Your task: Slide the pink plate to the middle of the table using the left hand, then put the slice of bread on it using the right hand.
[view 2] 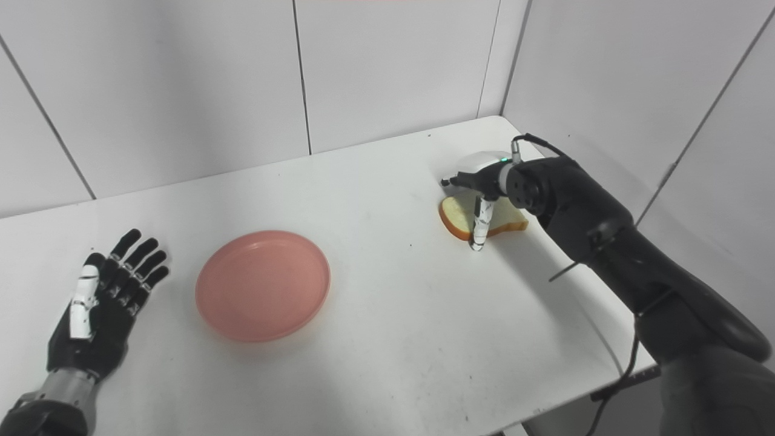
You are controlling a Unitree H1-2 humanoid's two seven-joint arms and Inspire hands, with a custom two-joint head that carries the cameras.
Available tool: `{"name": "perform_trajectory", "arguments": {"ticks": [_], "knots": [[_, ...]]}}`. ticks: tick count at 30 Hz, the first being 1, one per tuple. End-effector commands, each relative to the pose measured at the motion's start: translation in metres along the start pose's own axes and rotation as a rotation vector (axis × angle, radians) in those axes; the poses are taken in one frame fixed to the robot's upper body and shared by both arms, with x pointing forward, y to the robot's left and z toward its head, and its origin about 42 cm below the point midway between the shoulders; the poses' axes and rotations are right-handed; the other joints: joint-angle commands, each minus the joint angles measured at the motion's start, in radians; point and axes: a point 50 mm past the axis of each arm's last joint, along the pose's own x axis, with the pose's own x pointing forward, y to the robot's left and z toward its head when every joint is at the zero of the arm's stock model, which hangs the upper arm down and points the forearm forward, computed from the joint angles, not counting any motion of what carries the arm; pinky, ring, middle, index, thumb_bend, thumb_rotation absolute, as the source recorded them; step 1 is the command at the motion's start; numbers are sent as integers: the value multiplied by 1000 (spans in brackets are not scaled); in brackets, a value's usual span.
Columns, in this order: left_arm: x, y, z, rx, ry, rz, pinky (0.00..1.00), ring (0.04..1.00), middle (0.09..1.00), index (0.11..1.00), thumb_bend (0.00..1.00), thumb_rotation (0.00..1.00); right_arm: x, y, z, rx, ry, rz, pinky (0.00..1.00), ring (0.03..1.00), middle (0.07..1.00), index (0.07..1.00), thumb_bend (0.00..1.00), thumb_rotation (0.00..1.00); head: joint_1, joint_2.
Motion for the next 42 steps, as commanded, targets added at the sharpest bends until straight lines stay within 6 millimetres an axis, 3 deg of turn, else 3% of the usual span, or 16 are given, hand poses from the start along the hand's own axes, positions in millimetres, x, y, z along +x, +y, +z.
{"name": "perform_trajectory", "arguments": {"ticks": [1, 3, 5, 7, 8, 9, 11, 13, 14, 17, 29, 42], "knots": [[-23, 10, -35, -35, 177, 62, 910, 897, 894, 887, 487, 973, 2, -9, -13, 28, 19, -10, 778, 814, 830, 833, 981, 124, 1, 1], [-24, 9, -34, -33, 177, 61, 912, 897, 894, 886, 489, 972, 6, -8, -15, 34, 19, -10, 767, 794, 806, 816, 975, 128, 2, 5], [-24, 9, -33, -30, 177, 61, 912, 898, 896, 887, 489, 981, 9, -6, -18, 51, 13, -23, 666, 684, 703, 708, 884, 35, 0, 5], [-25, 10, -32, -32, 178, 60, 910, 896, 894, 886, 490, 981, 10, -4, -22, 72, 3, -48, 629, 644, 668, 673, 866, 14, -3, 5], [-25, 10, -32, -35, 177, 57, 915, 900, 897, 888, 486, 981, 11, -3, -23, 79, -1, -59, 581, 590, 623, 566, 659, 77, -3, 5], [-25, 10, -32, -33, 177, 57, 917, 901, 898, 889, 484, 981, 11, -2, -24, 80, -3, -71, 565, 572, 607, 530, 590, 98, -3, 5], [-25, 11, -32, -29, 176, 57, 909, 897, 895, 886, 486, 981, 11, -2, -25, 79, -5, -82, 536, 472, 532, 488, 534, 20, -3, 5], [-25, 10, -32, -36, 177, 60, 908, 896, 895, 886, 486, 980, 11, -1, -26, 84, -1, -91, 530, 451, 516, 479, 523, 4, -4, 5], [-25, 10, -32, -42, 178, 61, 911, 898, 895, 888, 487, 969, 11, 0, -27, 86, 3, -94, 410, 429, 509, 496, 507, 1, -4, 5], [-25, 10, -32, -51, 181, 60, 912, 898, 896, 889, 489, 964, 9, 1, -27, 87, 8, -98, 360, 418, 502, 509, 501, 0, -4, 5], [-24, 9, -33, -36, 186, 63, 911, 899, 898, 890, 489, 974, -2, -3, -23, 87, -28, -163, 359, 422, 490, 515, 501, 0, 0, -7], [-21, 9, -38, -25, 183, 54, 905, 895, 899, 896, 500, 994, -22, -15, -6, 85, -78, -235, 347, 421, 498, 522, 499, 0, 2, -15]]}}
